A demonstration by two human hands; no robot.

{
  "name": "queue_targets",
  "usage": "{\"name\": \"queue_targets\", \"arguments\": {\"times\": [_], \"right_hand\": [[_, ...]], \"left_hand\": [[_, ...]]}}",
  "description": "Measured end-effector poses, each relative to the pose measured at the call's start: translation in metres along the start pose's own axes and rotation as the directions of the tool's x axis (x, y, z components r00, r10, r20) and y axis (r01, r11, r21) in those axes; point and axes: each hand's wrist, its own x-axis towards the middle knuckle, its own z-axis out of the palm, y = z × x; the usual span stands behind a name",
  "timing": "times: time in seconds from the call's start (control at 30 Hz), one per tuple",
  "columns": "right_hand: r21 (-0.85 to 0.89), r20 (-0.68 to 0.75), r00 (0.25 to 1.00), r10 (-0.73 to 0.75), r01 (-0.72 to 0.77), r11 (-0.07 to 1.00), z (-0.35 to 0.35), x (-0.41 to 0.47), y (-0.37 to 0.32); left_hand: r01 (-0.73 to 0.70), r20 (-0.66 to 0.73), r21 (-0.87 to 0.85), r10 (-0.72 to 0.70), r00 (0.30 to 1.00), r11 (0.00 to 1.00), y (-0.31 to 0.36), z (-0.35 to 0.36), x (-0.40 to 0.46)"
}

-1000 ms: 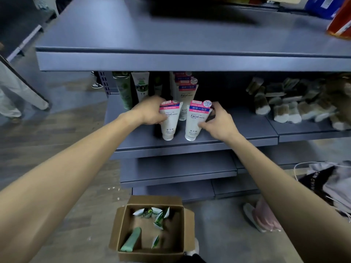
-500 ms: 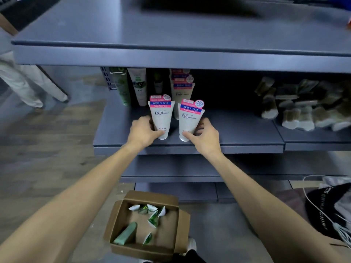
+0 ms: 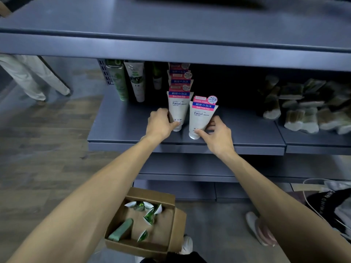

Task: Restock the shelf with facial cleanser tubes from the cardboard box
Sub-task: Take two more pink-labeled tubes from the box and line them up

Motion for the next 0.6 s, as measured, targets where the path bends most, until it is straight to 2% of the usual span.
{"name": "queue_targets", "arguments": {"times": [0.2,0.6], "right_hand": [[0.007,0.001,1.000,0.000,0.000,1.000,-0.002,0.002,0.003],[-0.014,-0.002,1.000,0.008,-0.008,1.000,0.000,0.003,0.002]], "left_hand": [[0.009,-0.041,0.018,-0.008,0.999,1.000,0.010,0.010,0.002],[0.026,-0.030,0.024,-0.025,0.999,0.999,0.013,0.012,0.009]]}}
